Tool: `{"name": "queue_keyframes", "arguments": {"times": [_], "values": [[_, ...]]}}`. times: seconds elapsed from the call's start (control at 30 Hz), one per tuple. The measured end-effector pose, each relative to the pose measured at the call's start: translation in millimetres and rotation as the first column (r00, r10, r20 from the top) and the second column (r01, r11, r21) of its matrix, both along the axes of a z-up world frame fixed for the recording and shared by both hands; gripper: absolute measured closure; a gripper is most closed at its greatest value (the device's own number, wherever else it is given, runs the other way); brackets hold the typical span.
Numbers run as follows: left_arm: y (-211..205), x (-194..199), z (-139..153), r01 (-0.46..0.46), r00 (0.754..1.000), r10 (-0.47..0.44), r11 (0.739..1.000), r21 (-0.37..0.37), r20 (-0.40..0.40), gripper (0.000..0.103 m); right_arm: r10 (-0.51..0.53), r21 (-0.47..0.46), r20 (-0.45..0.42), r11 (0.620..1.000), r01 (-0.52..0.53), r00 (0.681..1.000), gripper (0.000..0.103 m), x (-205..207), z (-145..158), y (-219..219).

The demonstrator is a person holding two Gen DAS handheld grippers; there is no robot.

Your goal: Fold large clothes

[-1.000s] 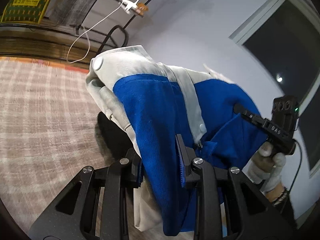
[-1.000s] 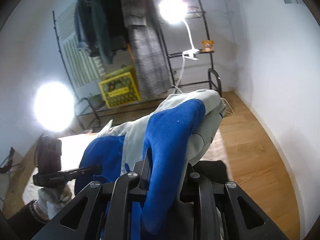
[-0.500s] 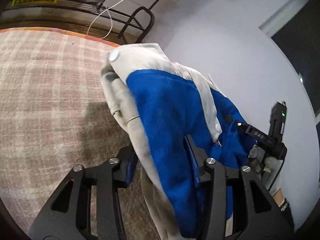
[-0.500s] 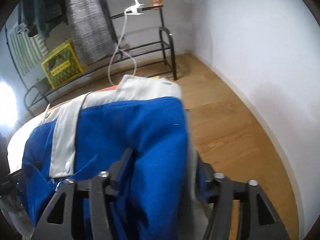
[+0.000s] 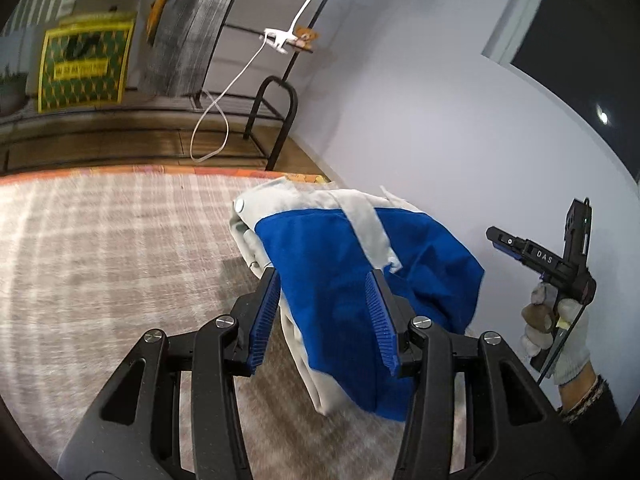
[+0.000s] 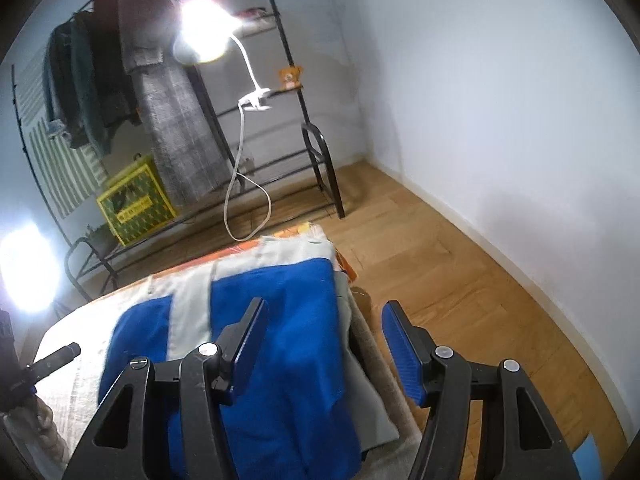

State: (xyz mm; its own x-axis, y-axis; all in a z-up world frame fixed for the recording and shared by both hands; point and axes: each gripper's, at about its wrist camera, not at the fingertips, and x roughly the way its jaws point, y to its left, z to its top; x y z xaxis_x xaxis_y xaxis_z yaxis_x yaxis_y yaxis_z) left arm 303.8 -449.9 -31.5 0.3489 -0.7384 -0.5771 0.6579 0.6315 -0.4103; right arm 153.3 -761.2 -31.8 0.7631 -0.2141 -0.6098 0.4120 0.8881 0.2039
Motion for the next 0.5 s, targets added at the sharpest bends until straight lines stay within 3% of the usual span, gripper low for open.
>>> {"name": "queue_keyframes", "arguments": {"times": [0.5], "values": [[65, -119, 90, 0.01, 0.977, -0.009, 1.0, -0.003, 0.213, 0.057, 0.109, -0.055, 0.11, 0.993, -0.104, 0.988, 0.043, -60, 79, 97]]}}
